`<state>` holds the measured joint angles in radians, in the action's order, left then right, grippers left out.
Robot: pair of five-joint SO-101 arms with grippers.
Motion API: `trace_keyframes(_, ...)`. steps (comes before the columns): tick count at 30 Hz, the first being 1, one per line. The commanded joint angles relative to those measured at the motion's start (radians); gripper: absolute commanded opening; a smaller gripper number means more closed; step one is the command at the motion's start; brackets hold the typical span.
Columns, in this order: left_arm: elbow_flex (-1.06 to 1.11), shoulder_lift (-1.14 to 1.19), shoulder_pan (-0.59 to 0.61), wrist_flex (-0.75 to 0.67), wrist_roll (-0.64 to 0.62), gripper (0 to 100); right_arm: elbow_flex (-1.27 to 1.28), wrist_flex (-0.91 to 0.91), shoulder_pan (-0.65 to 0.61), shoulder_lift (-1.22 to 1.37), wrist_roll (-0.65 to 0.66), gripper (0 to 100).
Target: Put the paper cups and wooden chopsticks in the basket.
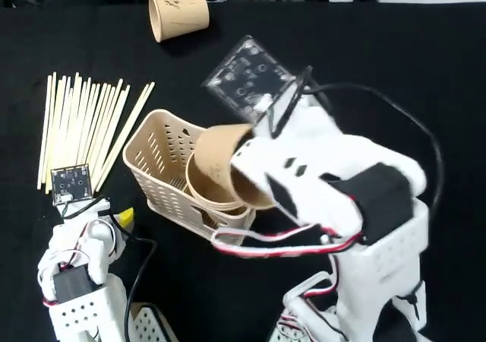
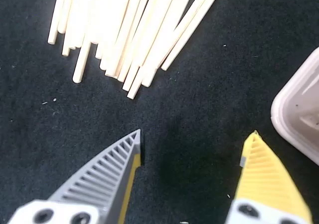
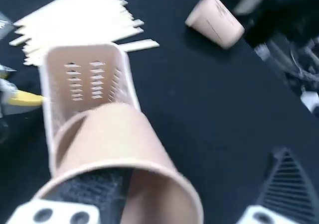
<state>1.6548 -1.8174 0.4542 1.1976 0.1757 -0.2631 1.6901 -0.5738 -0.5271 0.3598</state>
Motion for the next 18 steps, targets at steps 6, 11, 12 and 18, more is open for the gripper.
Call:
trace_keyframes(6,-0.004,-0.006,-0.004,-0.015,0.011,32,0.019,-0.043,-0.094,0.093,0.018,30.7)
trace_keyframes(11,-0.004,-0.006,-0.004,-0.015,0.011,32,-0.09,0.037,-0.029,0.096,0.018,30.8)
trace_keyframes(12,-0.004,-0.006,-0.004,-0.015,0.011,32,-0.122,0.066,-0.006,0.096,0.018,30.8)
trace_keyframes(18,-0.004,-0.006,-0.004,-0.015,0.011,32,-0.15,0.075,0.057,0.027,0.015,30.8)
